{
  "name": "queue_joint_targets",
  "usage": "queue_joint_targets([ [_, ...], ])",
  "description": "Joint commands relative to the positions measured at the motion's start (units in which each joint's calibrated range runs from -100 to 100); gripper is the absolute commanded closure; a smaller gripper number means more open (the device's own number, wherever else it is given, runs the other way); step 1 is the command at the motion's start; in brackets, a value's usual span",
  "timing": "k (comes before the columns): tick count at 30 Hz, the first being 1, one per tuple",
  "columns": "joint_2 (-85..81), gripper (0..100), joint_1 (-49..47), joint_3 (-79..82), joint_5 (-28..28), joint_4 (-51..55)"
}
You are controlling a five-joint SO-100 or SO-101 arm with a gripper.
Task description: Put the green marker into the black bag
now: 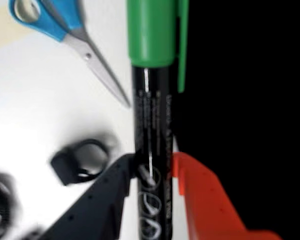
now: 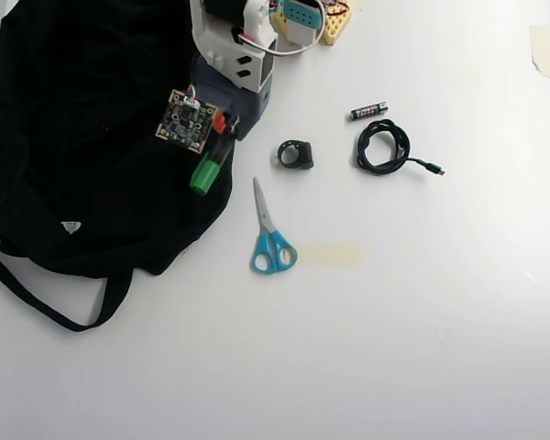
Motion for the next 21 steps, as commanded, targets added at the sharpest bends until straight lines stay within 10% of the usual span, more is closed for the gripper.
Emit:
queue_joint_targets([
  [1,-3.8,98,5.3,-0.4,4.4,0.4],
  [15,-3.1,98,23.1,0.0,-2.9,1.8],
  [21,-2.4,98,39.5,12.0,-4.1,-16.6],
])
